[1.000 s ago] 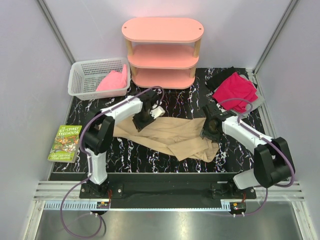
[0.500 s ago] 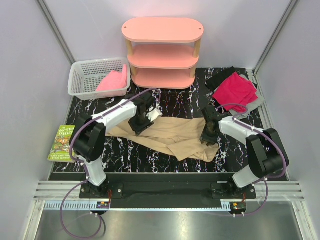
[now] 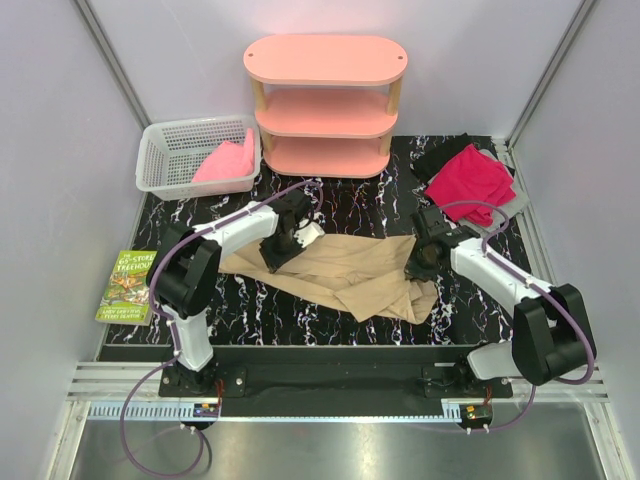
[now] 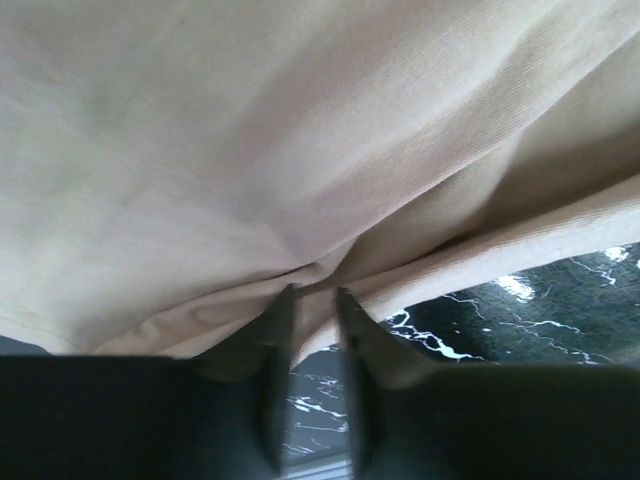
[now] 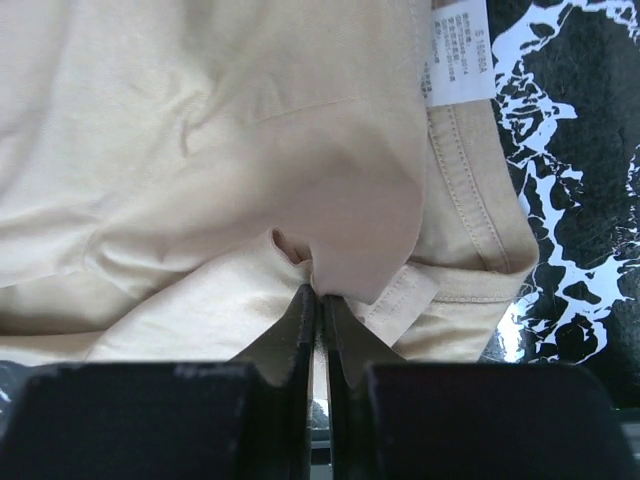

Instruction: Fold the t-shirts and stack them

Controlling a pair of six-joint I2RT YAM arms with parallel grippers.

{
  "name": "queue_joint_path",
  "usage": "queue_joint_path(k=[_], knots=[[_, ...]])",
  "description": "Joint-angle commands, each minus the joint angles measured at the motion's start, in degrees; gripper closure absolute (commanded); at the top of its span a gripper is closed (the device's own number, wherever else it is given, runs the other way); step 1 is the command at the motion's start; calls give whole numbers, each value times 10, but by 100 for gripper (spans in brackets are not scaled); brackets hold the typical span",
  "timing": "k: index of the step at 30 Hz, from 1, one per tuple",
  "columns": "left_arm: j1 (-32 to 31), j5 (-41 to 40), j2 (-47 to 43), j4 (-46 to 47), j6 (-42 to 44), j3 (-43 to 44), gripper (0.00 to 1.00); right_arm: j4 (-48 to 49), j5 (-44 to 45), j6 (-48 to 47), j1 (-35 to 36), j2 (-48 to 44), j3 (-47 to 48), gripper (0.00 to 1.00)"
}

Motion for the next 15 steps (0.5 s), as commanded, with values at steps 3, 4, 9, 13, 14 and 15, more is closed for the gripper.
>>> queue_joint_path(k=[3,4,9,13,14,15], knots=[[-1,-23,-18,13,-1,3,53,-36,18,-10,-4,-29,65,91],[-1,-23,-21,13,-1,3,53,-43,23,-12,-4,-29,78,91],[-2,-13,-29,6,-1,1,56,-48,38,-24,-10,-10,105,90],[-2,-4,-32,-1,2,-5,88,-48,43,-32,-17,5,120,90],[-2,-2,-32,-2,3,-7,92,-49,44,-34,-19,6,124,90],[-2,-2,-34,-3,4,-8,95,-48,45,-35,-19,9,129,90]])
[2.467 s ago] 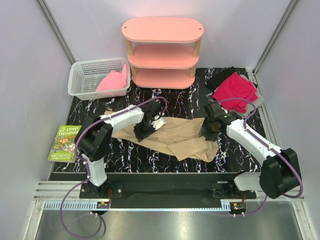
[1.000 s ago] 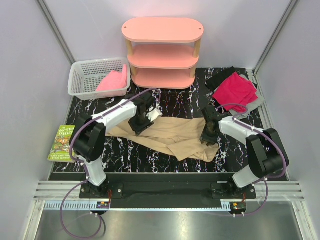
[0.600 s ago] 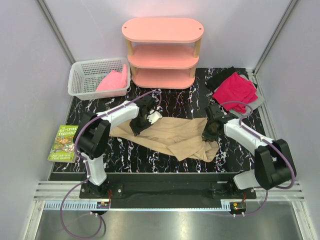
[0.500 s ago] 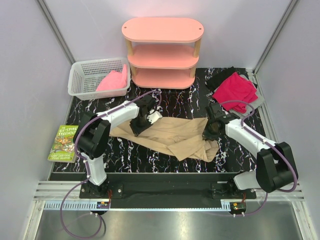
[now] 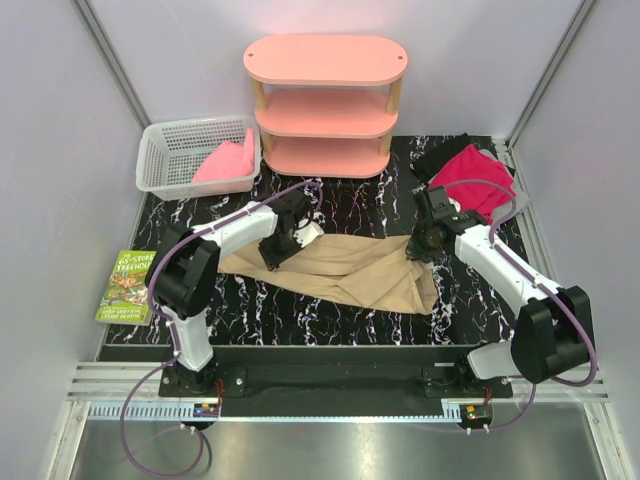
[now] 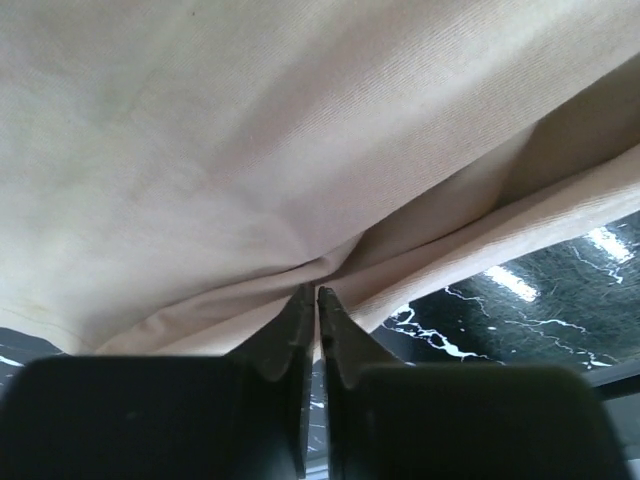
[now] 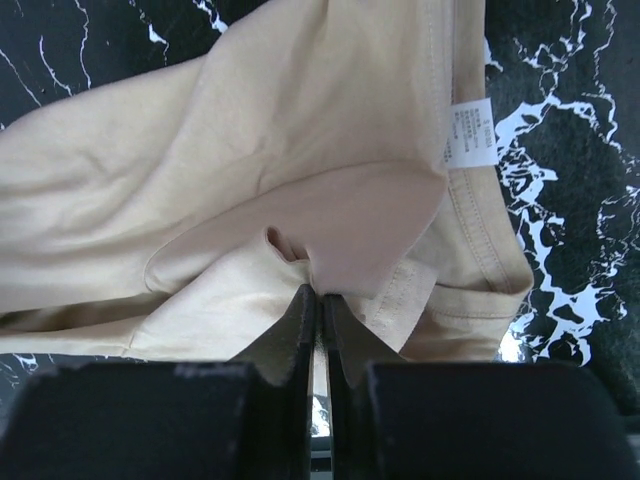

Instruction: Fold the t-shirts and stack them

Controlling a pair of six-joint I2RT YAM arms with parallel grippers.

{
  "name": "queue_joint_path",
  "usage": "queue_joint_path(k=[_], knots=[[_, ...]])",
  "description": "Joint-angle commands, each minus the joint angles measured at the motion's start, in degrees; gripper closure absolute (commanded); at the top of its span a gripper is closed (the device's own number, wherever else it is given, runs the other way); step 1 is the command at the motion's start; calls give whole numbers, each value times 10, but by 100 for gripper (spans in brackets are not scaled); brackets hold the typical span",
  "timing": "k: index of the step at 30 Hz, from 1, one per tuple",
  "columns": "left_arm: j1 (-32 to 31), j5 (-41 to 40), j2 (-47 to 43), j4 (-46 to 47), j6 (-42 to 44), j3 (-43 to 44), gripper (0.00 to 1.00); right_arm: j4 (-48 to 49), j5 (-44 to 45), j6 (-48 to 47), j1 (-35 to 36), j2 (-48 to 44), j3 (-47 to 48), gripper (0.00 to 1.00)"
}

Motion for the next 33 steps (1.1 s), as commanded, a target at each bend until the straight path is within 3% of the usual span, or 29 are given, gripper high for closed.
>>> queue_joint_path(k=[1,4,6,7,8,11,15,21,33], knots=[[-2,6,-29,-6,4,-6,97,-9,29,-18,-14,8,35,90],[-2,4,-29,-5,6,-5,100,-11,32,-23,-18,6,45,90],[-2,-2,-29,-5,5,-2,93,-13,35,-26,-21,5,52,90],[-2,-4,-30,-6,7,0,88,-18,38,-28,-23,5,56,90],[-1,-10,-33,-5,8,1,76,-19,40,-31,-25,5,58,90],[3,-26,-46,-5,9,5,49,-21,41,-35,-30,4,67,90],[21,-43,-77,-7,18,22,39,-20,42,-36,-31,12,72,90],[50,-47,-124,-21,32,27,37,-19,56,-41,-39,39,92,90],[59,-13,-181,-14,34,-75,40,-1,64,-45,-65,112,154,91]])
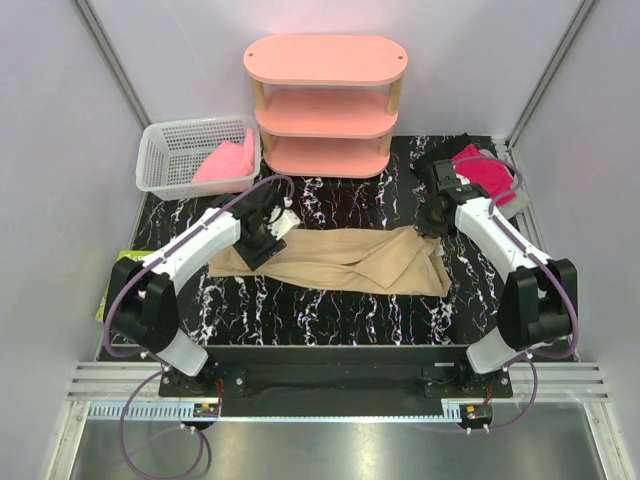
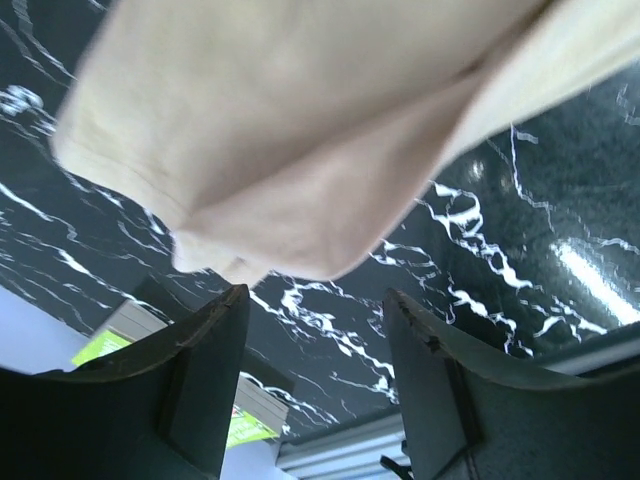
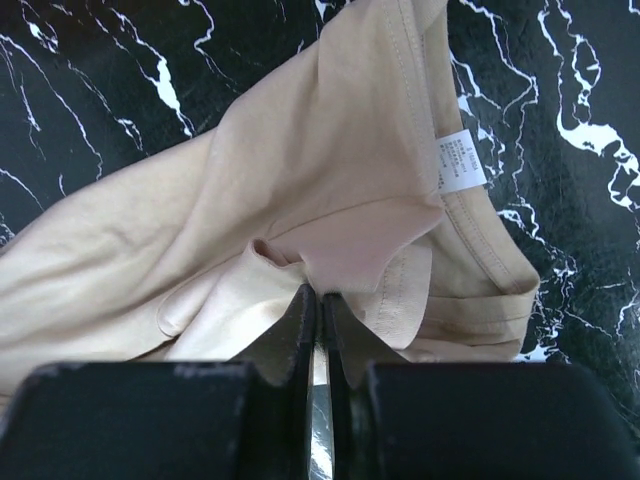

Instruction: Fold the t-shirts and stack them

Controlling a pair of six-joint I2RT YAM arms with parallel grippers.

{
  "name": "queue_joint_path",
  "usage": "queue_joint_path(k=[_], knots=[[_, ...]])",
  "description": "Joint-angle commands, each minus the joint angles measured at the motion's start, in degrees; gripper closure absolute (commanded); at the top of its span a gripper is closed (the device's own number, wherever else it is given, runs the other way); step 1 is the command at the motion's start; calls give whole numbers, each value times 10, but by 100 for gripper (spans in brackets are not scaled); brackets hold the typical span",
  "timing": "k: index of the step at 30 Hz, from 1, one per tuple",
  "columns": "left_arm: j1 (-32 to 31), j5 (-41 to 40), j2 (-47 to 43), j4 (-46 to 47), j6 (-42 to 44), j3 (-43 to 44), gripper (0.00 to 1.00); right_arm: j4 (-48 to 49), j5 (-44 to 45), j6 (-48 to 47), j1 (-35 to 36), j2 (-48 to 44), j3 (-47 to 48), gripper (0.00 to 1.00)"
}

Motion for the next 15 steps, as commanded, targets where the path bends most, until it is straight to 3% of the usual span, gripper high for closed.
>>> queue_joint_path(k=[1,10,15], knots=[[3,25,-10,8,1,-42,40,21,24,-7,-8,21,41,91],[4,-1,23,58,0,-80,41,43,49,-5,-15,138,75,87],[29,-26,60,87,4,-51,41,48,74,-13,-15,142,92,89]])
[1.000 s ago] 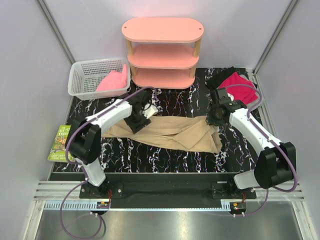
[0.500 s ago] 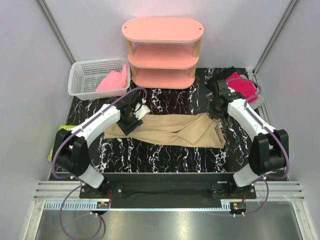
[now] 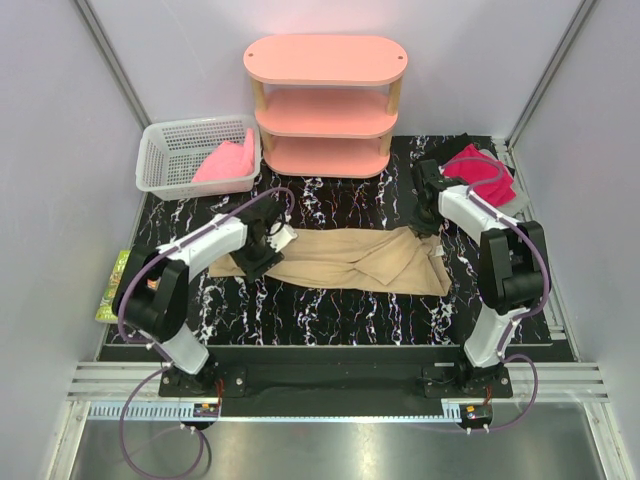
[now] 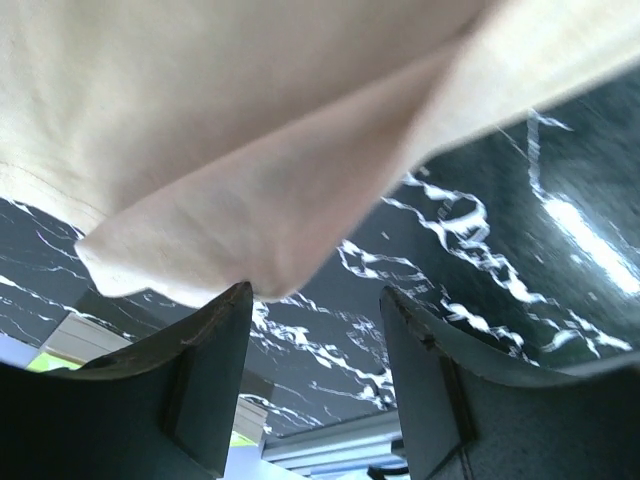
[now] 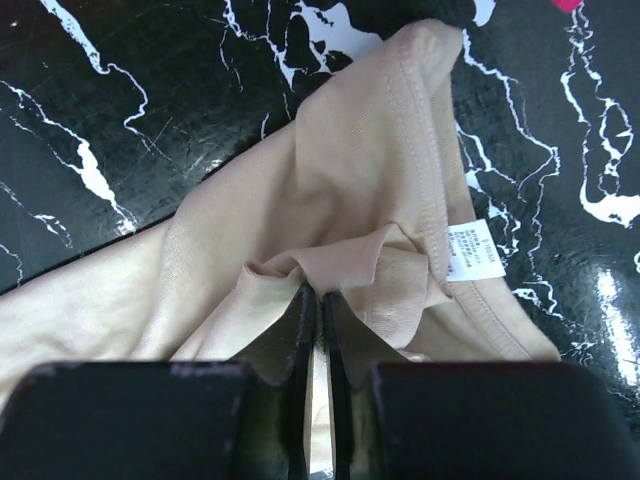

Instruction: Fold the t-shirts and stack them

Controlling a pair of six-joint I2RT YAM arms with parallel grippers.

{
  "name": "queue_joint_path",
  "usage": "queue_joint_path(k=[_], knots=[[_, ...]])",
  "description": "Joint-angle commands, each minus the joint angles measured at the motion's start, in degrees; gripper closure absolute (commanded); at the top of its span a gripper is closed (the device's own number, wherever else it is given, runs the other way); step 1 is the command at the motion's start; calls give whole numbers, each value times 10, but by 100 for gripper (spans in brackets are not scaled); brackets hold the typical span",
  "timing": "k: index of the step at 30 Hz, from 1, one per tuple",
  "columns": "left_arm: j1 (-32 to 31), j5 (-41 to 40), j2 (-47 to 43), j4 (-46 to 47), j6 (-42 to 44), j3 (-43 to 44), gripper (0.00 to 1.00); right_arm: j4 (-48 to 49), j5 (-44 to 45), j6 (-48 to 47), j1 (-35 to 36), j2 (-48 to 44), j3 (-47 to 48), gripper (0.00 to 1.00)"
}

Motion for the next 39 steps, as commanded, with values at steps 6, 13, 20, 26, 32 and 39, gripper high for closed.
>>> queue_joint_path(k=[6,13,20,26,32,39], knots=[[45,-42,70,61,12,57,41,18,56,-26,-8,-1,56,88],[63,-66,98,77,20,86,43,23,59,-26,-9,0,49,88],[85,-77,75,89,33,44,43,32,51,-25,-9,0,36,88],[115,-74,42,101,45,1,43,36,48,-27,-10,1,33,88],[119,-51,-24,81,35,-12,44,39,46,-28,-9,-5,25,88],[112,25,-80,40,22,-16,46,43,46,-27,-9,-7,21,88]])
